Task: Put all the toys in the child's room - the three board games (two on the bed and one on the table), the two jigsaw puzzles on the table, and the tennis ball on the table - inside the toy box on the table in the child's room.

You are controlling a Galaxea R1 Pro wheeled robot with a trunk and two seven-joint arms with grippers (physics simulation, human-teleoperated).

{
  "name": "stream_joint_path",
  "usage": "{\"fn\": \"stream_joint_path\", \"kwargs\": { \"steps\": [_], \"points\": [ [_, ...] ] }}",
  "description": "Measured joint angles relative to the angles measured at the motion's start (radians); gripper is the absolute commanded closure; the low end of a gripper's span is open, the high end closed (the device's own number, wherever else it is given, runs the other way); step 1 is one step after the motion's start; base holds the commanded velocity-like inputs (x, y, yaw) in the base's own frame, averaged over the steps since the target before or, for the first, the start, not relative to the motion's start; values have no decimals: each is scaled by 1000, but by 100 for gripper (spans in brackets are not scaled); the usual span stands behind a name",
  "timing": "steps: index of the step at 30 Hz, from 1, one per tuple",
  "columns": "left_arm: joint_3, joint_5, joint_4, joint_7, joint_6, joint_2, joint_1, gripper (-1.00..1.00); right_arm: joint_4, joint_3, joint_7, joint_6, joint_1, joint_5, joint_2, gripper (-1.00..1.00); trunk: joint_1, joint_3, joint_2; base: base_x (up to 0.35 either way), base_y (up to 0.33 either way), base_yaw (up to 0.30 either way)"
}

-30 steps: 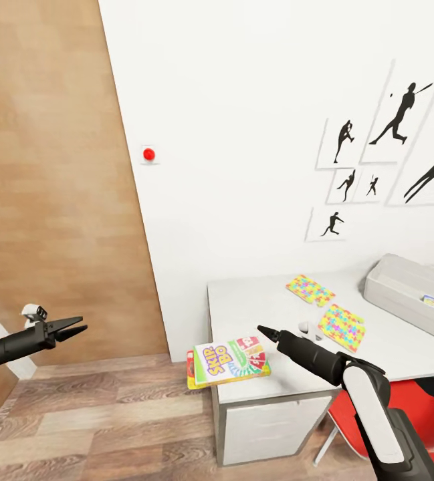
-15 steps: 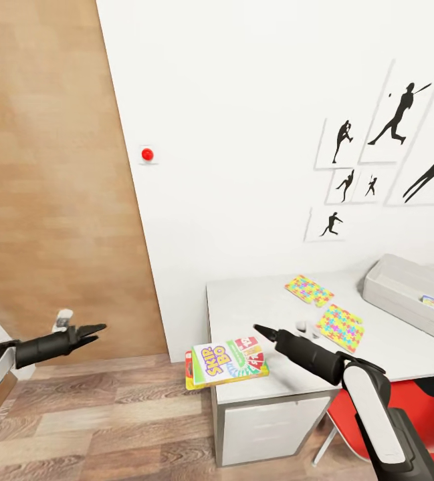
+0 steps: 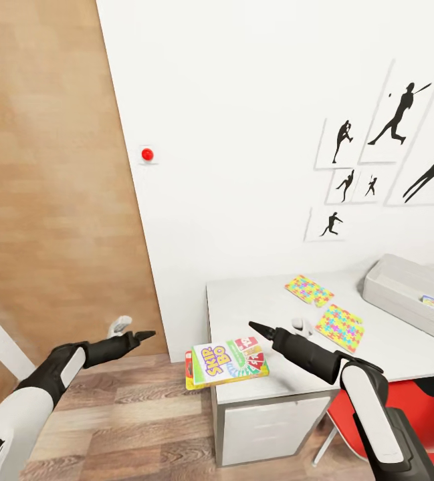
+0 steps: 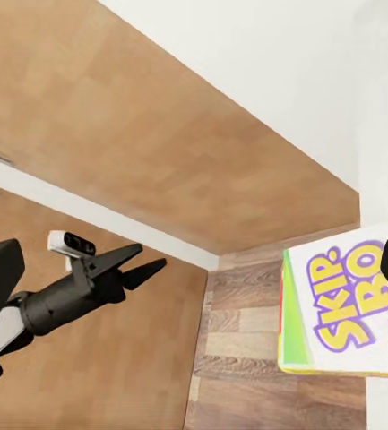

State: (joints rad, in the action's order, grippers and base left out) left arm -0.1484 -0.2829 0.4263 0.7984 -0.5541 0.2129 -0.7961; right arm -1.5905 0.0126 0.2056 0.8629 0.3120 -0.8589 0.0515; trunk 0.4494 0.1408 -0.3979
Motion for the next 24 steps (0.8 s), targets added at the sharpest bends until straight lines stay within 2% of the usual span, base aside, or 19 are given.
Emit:
{"fn": "stream_joint_path", "kwargs": {
  "steps": [3,8,15,24],
  "points": [
    [0,-1,-1,-1,1,-20,1,-100,0,0,15,5,0,-1,-1,-100,0,0,0,0,0,0],
    [0,-3,-1,11,1,-33,1,-100,0,-2,41,9,-1,-1,-4,-100,0,0,0,0,0,0],
    [0,-3,-1,61,1,-37,3,-100,0,-1,49,10,-1,-1,-3,-100,0,0,0,0,0,0],
    [0,-4,-22,83,0,-38,5,-100,0,0,50,10,-1,-1,-2,-100,0,0,0,0,0,0]
  ]
}}
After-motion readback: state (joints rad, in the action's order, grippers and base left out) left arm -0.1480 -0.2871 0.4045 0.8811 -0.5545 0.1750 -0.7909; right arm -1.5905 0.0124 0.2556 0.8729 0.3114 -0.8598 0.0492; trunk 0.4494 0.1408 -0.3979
